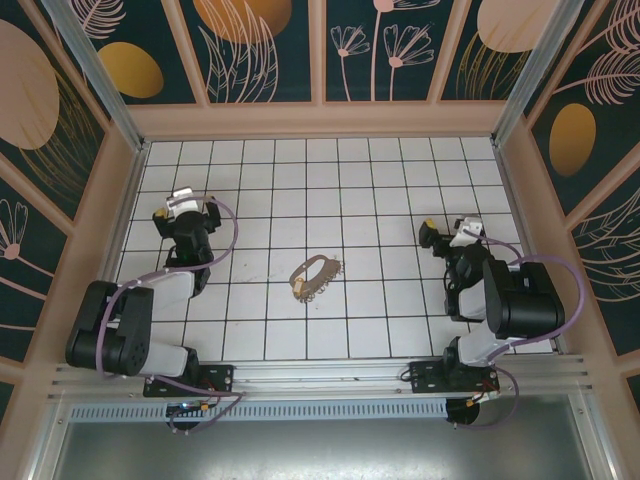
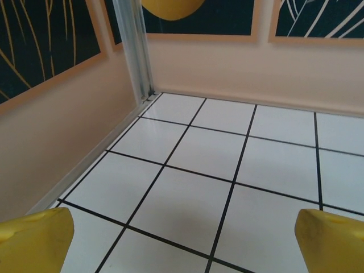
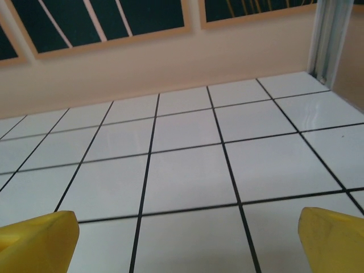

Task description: Put the keys on the keyring

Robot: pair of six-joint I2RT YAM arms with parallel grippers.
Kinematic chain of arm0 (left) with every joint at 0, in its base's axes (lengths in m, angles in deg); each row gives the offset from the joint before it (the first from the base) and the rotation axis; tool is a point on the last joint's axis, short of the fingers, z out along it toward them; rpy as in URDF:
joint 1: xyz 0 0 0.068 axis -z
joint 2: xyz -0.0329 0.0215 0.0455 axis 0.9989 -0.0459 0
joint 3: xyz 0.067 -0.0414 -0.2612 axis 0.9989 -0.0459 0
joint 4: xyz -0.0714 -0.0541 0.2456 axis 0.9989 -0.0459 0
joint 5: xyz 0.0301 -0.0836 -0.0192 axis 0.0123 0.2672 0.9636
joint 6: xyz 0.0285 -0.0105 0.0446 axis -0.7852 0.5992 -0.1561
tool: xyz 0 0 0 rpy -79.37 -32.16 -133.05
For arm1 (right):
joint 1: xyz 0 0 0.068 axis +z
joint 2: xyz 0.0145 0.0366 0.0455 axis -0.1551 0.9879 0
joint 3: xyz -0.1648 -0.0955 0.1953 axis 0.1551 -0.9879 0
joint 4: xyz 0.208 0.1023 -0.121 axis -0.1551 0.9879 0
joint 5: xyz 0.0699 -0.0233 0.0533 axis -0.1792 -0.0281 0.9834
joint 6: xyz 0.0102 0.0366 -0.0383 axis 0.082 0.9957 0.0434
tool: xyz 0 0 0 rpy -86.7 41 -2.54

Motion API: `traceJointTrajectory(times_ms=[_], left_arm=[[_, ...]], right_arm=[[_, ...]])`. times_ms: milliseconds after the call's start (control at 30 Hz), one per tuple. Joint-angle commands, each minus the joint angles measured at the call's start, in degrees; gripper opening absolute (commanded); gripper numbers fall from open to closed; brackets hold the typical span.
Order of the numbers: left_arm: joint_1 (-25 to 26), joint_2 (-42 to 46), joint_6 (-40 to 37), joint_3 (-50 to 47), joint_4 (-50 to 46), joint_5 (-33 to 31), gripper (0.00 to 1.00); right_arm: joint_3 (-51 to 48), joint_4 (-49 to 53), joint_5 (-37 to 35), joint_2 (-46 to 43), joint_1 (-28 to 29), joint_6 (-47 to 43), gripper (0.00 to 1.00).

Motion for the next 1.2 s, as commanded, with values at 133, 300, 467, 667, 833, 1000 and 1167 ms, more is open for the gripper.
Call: traceJointTrajectory(times_ms=[133, 300, 467, 667, 833, 1000, 1167], left_arm=[[-0.62, 0.89, -2.2, -0.02, 2.89, 1.36, 0.99], [-0.75, -2.01, -2.53, -2.19, 5.98, 1.22, 0.99], [-1.9, -4.55, -2.48, -5.92, 14.24, 4.8, 0.99], [-4.8, -3.86, -1.11, -8.44, 17.72, 11.65, 0.99], [-7.01, -6.1, -0.48, -14.18, 29.68, 17.38, 0.99], [-7.12, -5.23, -0.3, -13.5, 27.1, 17.66, 0.99], [-7.16, -5.54, -0.32, -13.46, 27.45, 17.62, 0.99]], right_arm=[[2.28, 1.08, -3.25, 0.0, 0.06, 0.84, 0.99], [2.35, 1.28, -3.65, 0.01, 0.36, 0.68, 0.99], [2.33, 1.25, -3.74, 0.02, 0.35, 0.68, 0.99], [2.36, 1.24, -3.74, 0.0, 0.37, 0.68, 0.99], [2.39, 1.25, -3.73, 0.02, 0.37, 0.72, 0.99], [2.87, 2.4, -3.74, -0.02, 0.56, 0.44, 0.99], [3.61, 3.6, -5.87, 0.04, 2.05, -0.93, 0.99]])
